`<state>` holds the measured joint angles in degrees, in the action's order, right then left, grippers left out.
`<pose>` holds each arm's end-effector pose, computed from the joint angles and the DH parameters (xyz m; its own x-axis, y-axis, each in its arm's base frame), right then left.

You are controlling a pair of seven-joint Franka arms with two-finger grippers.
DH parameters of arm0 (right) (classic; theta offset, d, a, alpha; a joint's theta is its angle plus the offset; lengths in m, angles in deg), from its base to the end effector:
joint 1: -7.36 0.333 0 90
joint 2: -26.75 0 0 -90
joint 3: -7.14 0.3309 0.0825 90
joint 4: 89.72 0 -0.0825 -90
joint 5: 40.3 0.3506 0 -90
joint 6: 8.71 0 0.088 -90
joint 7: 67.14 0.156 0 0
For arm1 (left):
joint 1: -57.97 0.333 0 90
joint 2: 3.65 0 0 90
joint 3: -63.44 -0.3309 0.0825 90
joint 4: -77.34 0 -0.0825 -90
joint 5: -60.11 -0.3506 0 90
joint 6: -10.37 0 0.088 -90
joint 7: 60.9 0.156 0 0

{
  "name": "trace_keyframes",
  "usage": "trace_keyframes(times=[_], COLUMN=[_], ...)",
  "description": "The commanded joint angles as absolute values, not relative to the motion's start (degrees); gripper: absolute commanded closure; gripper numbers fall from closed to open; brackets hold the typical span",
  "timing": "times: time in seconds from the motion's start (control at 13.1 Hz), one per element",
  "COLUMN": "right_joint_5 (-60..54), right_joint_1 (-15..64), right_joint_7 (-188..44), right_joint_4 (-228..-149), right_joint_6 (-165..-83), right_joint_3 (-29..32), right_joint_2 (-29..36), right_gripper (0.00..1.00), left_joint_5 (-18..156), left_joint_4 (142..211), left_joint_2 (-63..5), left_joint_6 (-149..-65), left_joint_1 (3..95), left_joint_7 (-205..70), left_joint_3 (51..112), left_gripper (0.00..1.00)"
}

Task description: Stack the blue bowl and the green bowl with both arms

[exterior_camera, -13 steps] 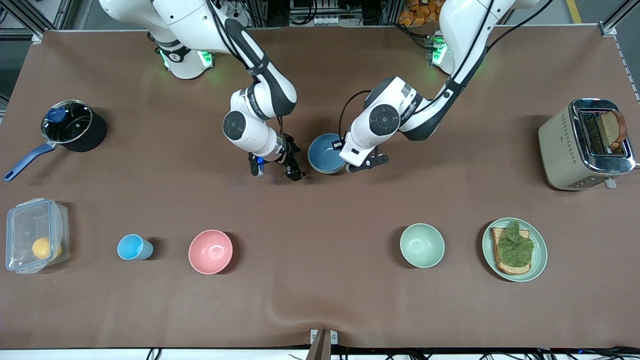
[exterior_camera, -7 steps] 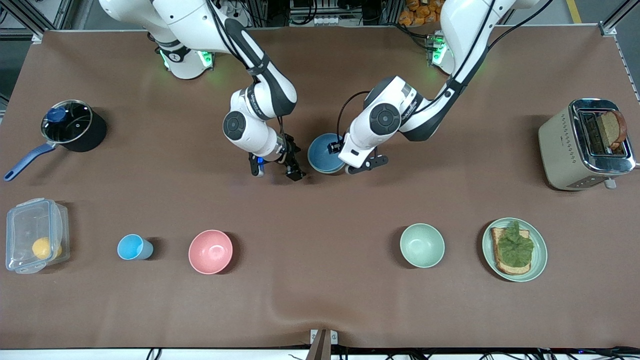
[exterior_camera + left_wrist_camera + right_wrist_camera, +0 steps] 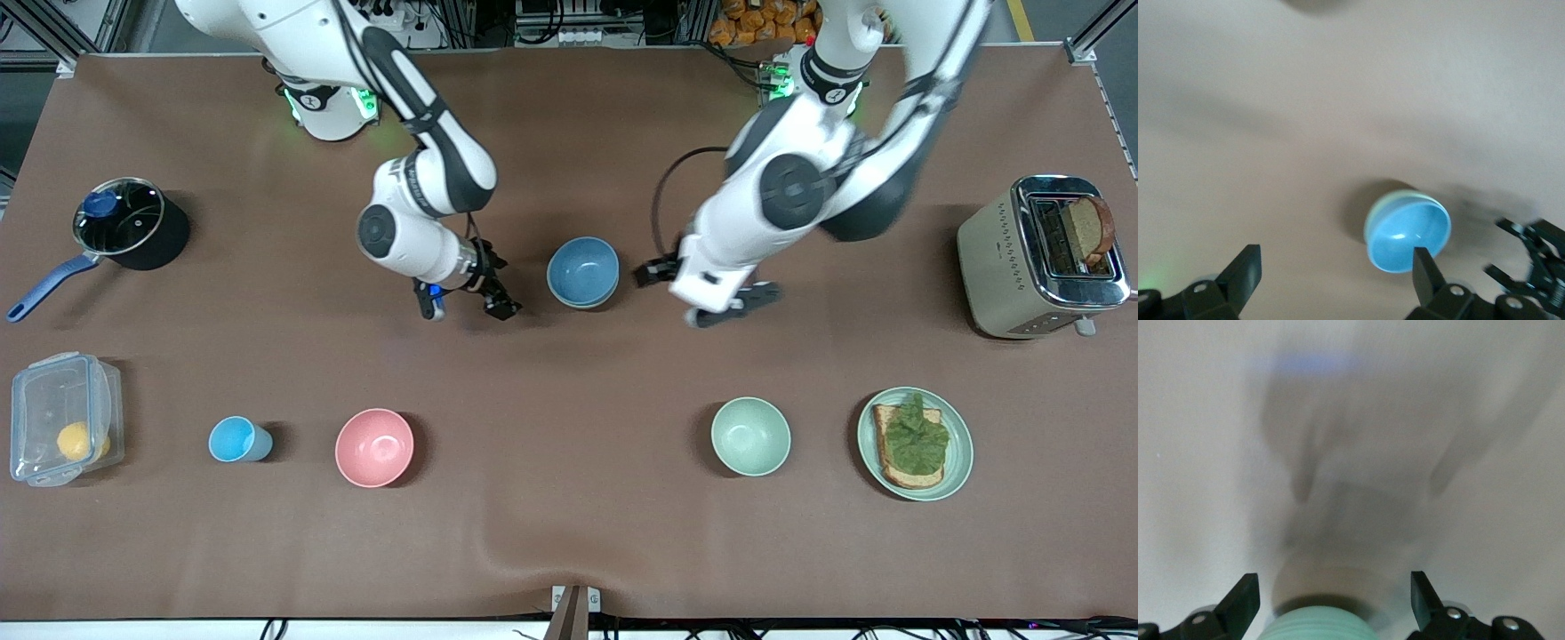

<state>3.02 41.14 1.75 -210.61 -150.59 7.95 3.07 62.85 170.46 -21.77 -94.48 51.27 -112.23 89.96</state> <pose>0.4550 0.3364 0.2095 0.3083 -0.8446 -0.4376 -0.9362 -0.3510 0.0178 0.5167 -0.3157 0.4260 0.9250 0.3267 -0.1939 0.3421 -0.9383 0.0511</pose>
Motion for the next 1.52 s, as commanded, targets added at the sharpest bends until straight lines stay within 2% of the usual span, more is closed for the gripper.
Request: trace_keyframes(times=[0.0,0.3,0.61,0.84,0.99,1.22,1.45], right_joint_5=[-0.99,-11.72,-17.96,-20.79,-20.79,-22.62,-27.10], right_joint_1=[39.79,39.79,39.53,34.54,28.22,20.66,11.00], right_joint_7=[-0.35,-0.52,-0.70,-12.85,-22.54,-33.88,-42.85], right_joint_4=[-212.94,-208.48,-204.95,-199.78,-196.52,-192.48,-187.65], right_joint_6=[-141.73,-122.92,-115.25,-105.78,-101.45,-100.64,-99.15], right_joint_3=[4.18,-5.41,-8.59,-12.45,-12.29,-11.50,-6.60], right_joint_2=[8.80,12.86,14.61,16.02,15.94,16.28,16.29], right_gripper=[0.00,0.00,0.00,0.00,0.00,0.00,0.00], left_joint_5=[56.88,56.42,56.33,56.33,56.42,56.33,56.68], left_joint_4=[165.86,163.30,163.30,161.90,161.72,161.45,161.45], left_joint_2=[-20.53,-17.63,-15.96,-14.21,-13.59,-12.18,-9.99], left_joint_6=[-88.79,-85.26,-85.26,-85.08,-84.91,-84.21,-82.53], left_joint_1=[53.21,60.24,62.62,63.77,64.73,65.26,60.81], left_joint_7=[-108.99,-105.65,-105.11,-105.03,-103.46,-98.18,-89.24], left_joint_3=[90.07,90.42,90.24,89.55,89.46,89.02,80.70], left_gripper=[0.00,0.00,0.00,0.00,0.00,0.00,0.00])
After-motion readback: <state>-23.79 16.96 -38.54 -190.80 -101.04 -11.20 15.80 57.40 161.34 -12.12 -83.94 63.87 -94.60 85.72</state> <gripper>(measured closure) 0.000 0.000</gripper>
